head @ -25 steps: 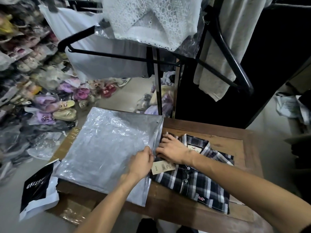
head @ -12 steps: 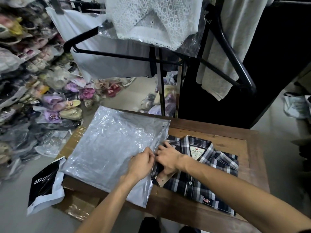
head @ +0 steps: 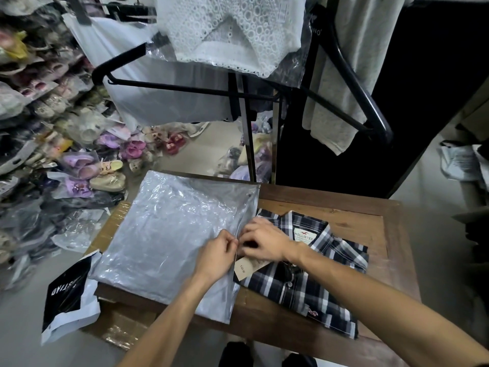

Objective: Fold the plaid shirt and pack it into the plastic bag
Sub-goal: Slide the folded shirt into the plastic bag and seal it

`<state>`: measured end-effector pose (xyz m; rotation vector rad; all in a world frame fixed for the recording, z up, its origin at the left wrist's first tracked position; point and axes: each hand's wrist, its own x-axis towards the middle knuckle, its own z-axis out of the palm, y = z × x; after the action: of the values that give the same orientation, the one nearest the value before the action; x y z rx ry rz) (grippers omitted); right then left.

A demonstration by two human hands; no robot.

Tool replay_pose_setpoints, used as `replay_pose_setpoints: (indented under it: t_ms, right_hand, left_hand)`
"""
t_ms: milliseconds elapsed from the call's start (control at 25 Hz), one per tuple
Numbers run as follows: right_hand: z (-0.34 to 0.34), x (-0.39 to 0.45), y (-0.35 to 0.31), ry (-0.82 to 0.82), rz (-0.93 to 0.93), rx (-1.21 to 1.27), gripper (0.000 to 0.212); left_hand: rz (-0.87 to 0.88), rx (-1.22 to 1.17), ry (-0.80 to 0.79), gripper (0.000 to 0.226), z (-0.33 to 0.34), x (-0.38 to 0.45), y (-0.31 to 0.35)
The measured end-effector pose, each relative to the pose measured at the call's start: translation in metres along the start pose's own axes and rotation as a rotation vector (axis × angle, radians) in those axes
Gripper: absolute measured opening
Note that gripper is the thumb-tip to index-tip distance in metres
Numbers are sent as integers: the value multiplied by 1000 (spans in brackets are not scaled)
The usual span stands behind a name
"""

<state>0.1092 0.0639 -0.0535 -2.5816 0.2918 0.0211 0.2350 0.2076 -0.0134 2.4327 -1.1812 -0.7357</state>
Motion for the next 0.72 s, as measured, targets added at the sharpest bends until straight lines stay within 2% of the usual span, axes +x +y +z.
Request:
replay_pose_setpoints:
  t_ms: [80, 120, 200, 240, 320, 400, 440, 520, 640, 720]
  right_hand:
    - [-16, -4, 12, 96, 209, -63, 42]
    - [-26, -6, 20, 104, 373, -112, 55]
    - [-42, -6, 40, -3, 658, -141, 85]
    - [-46, -5, 48, -87, 722, -110, 90]
    - [-49, -3, 60, -220, 697, 27, 71]
    - [-50, -2, 65, -219, 575, 270, 40]
    - [-50, -1, 67, -183, 515, 363, 35]
    - [-48, 1, 63, -116, 469, 416, 36]
    - [-34, 9, 58, -35, 543, 309, 33]
    - [-35, 13, 56, -48, 573, 268, 41]
  left_hand:
    - [4, 18, -10, 10, 1, 0, 2]
    - [8, 29, -16, 10, 3, -1, 4]
    - [24, 64, -11, 11, 6, -2, 8]
    - [38, 88, -4, 11, 8, -2, 11]
    - [58, 127, 8, 13, 13, -2, 16]
    - [75, 146, -1, 14, 16, -1, 19]
    - [94, 148, -7, 14, 17, -1, 20]
    - [158, 160, -30, 13, 18, -1, 22]
    - [214, 191, -66, 14, 22, -1, 23]
    - [202, 165, -68, 13, 24, 0, 23]
